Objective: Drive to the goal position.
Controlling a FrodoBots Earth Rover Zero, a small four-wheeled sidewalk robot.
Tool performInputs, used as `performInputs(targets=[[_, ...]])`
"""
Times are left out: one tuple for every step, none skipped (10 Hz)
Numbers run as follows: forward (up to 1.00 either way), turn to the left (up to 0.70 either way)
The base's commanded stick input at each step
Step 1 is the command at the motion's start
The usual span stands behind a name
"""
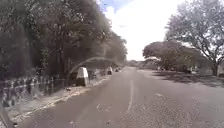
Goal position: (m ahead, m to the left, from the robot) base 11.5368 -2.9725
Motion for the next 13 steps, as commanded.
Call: performInputs(targets=[[0.70,-0.28],[0.70,-0.10],[0.00,0.00],[0.00,0.00],[0.00,0.00],[0.00,0.00],[0.00,0.00],[0.00,0.00],[0.00,0.00],[0.00,0.00],[0.00,0.00],[0.03,0.00],[0.09,0.00]])
